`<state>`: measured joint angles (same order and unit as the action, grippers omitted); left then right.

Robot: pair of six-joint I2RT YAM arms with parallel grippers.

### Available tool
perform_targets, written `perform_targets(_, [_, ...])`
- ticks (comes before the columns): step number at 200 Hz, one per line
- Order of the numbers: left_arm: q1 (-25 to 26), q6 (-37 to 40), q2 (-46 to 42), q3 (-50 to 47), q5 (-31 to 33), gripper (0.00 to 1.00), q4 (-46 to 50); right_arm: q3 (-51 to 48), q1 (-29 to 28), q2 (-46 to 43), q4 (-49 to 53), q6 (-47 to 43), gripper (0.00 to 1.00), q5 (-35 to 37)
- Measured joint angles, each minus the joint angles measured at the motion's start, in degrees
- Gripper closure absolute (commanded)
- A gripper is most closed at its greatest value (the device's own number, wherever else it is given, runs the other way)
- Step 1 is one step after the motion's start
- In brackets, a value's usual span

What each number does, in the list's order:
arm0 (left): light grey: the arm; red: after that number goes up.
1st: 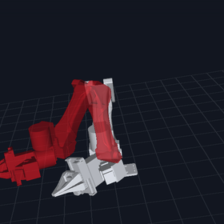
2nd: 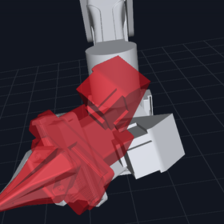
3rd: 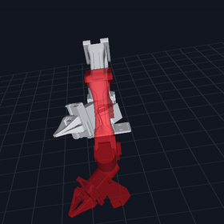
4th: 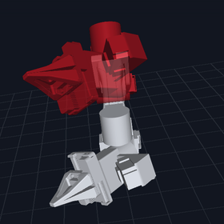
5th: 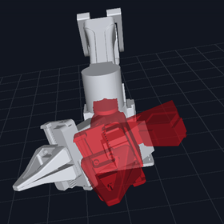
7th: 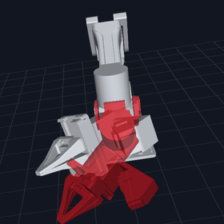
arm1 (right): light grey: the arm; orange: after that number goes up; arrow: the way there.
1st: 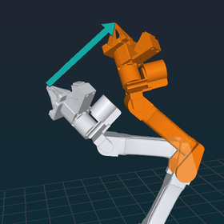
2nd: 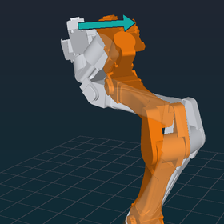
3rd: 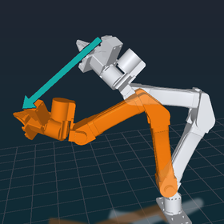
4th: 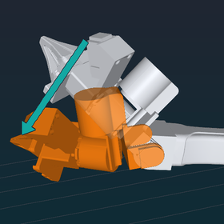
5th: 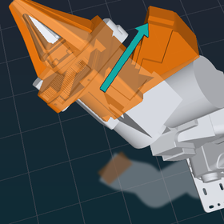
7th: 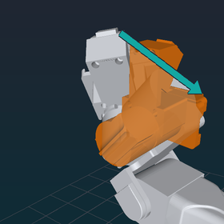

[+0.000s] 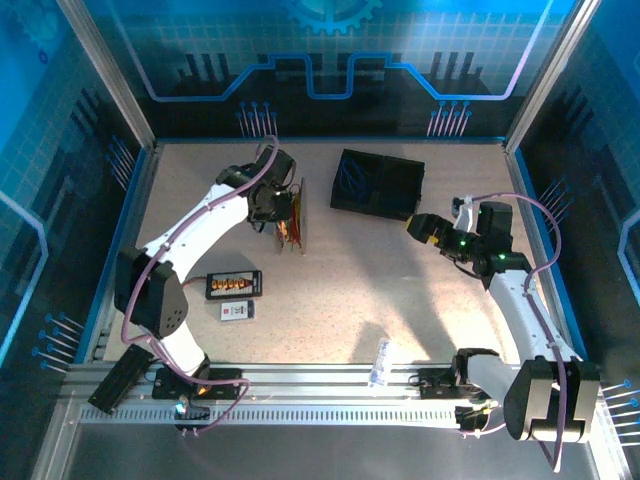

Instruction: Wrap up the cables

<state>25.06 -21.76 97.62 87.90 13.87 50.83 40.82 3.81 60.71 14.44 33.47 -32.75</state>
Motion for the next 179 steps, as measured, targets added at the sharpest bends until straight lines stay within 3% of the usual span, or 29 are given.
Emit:
perform_targets(85, [0.0, 0.9, 0.4, 2.1, 1.4, 0.50, -2.2, -2.6, -1.0, 0.0, -4.1, 1.2, 0.04, -2.4])
perform_targets(145, [0.0, 0.8, -2.2, 2.1, 1.3, 0.26, -2.2, -1.8, -5.6, 0.9, -3.7, -0.2, 0.09, -0.7])
perform_targets(179, [0.0, 0.8, -5.4, 1.9, 0.4, 0.14, -2.8, 4.8, -10.9, 6.2, -1.4, -2.5, 0.13, 2.8])
